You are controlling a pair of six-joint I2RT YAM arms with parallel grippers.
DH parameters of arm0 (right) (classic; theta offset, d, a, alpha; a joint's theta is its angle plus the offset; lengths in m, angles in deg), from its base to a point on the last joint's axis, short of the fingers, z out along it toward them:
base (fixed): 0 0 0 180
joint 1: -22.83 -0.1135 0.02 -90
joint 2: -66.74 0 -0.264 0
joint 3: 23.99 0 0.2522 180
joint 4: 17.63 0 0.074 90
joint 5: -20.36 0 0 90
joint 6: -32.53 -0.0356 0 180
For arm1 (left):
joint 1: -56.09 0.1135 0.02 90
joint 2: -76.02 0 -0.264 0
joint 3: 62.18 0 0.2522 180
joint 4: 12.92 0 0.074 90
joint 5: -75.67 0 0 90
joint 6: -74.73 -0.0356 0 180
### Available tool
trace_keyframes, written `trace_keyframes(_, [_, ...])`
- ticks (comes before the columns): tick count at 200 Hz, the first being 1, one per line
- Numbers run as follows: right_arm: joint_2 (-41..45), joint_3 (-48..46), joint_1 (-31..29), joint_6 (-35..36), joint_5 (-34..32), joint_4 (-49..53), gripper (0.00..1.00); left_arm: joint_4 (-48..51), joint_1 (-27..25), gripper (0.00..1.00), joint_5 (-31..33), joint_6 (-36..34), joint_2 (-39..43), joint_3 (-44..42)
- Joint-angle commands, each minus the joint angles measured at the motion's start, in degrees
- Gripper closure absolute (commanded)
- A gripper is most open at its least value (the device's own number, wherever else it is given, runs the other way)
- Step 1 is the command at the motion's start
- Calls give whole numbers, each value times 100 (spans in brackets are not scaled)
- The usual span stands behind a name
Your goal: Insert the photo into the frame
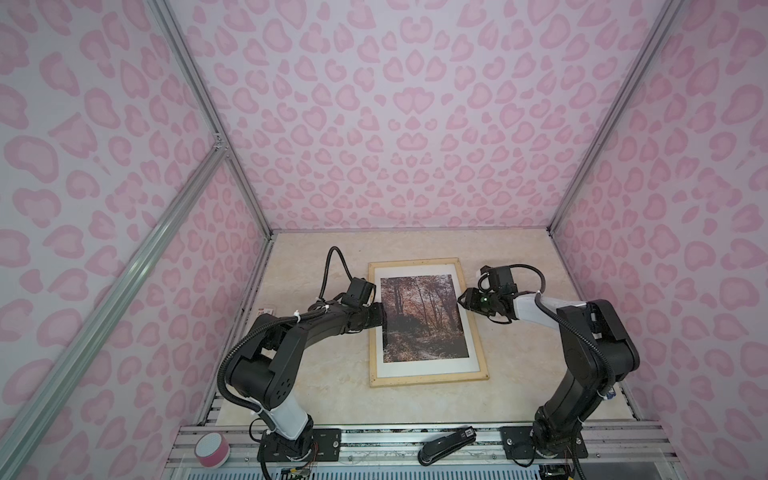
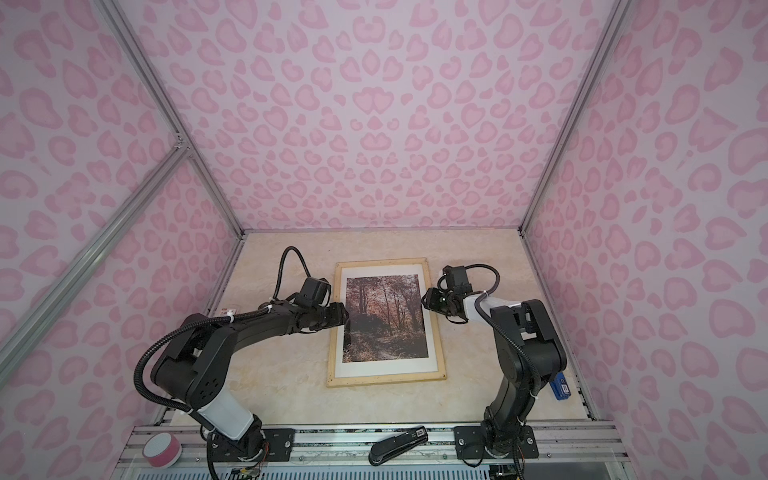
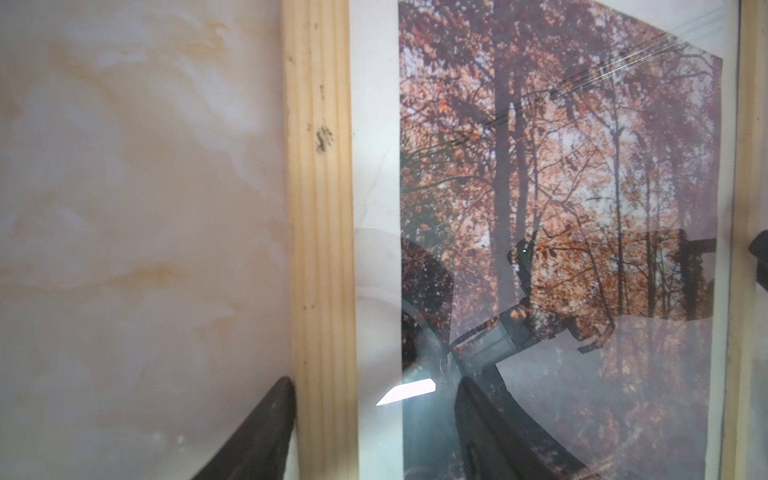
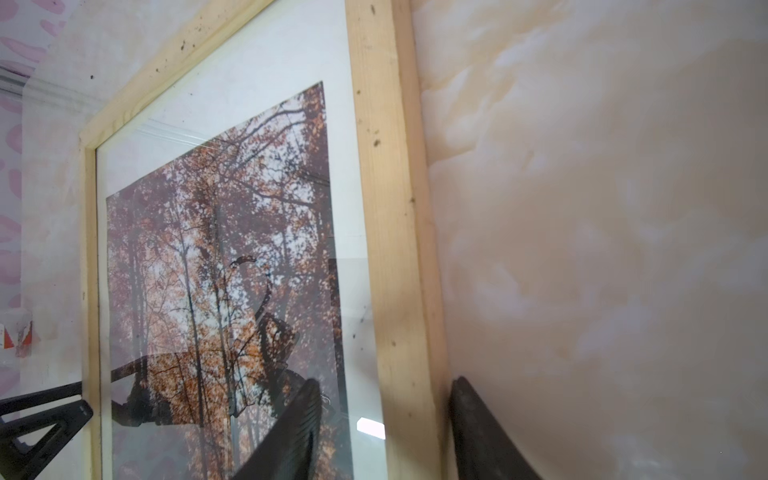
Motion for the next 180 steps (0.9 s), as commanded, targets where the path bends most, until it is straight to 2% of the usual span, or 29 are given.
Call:
trace_keyframes(1, [39,-9,21,33,231,-72,49,-292,-31,36,-359,-44,-112,170])
trace_keyframes(85, [49,-16,74,78,227,-51,48,-91,-2,36,-208,-170,-96,342])
trace_keyframes(116, [176,298,236,382,-85,426,46,237,81,34,304,-315,243,426])
trace_keyframes(160, [838,532,736,670,-618,908,43,1116,182,32,1188,-737,893,980])
trace_keyframes(180, [1218,483,964,742,-654,974,37,1318,194,31,1359,-998,1279,1146])
